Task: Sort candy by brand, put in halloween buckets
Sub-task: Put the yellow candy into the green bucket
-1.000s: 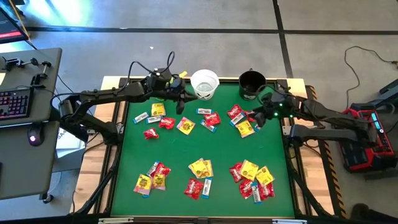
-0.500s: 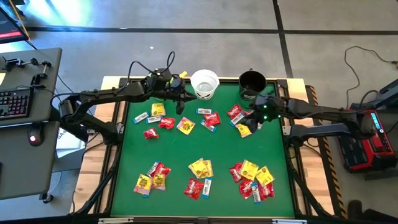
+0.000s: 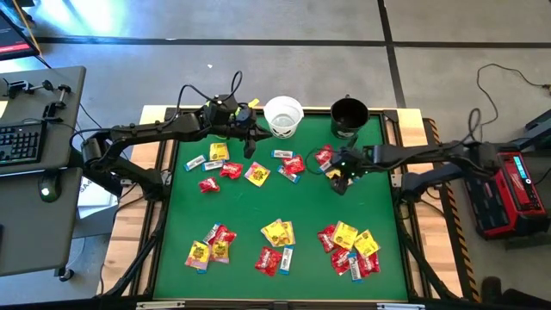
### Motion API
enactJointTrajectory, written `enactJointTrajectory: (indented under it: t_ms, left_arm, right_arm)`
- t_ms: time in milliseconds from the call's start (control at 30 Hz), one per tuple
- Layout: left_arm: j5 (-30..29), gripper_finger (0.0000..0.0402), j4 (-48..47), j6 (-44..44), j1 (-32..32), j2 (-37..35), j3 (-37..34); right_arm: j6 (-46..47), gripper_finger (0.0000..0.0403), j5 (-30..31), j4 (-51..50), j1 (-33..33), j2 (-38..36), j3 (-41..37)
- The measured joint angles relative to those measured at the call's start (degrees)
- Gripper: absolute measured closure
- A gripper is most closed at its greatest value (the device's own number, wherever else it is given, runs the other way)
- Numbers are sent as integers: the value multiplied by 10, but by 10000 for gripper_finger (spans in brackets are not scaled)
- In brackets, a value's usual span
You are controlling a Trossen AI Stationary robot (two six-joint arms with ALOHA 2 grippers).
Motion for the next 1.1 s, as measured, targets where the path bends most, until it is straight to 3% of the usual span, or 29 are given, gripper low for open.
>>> enactJointTrajectory:
  t_ms: [433, 600, 833, 1100]
  left_arm:
    - [0, 401, 0, -16, 0, 0, 0]
    - [0, 401, 0, -16, -2, 0, 0]
    - [0, 401, 0, -16, -2, 0, 0]
    - [0, 401, 0, -25, -2, 0, 0]
  right_arm:
    - [-10, 219, 13, 46, 4, 131, 1]
    - [3, 273, 9, 52, 4, 145, 2]
    - [22, 384, -13, 51, 4, 143, 13]
    - [23, 400, -45, 53, 7, 144, 89]
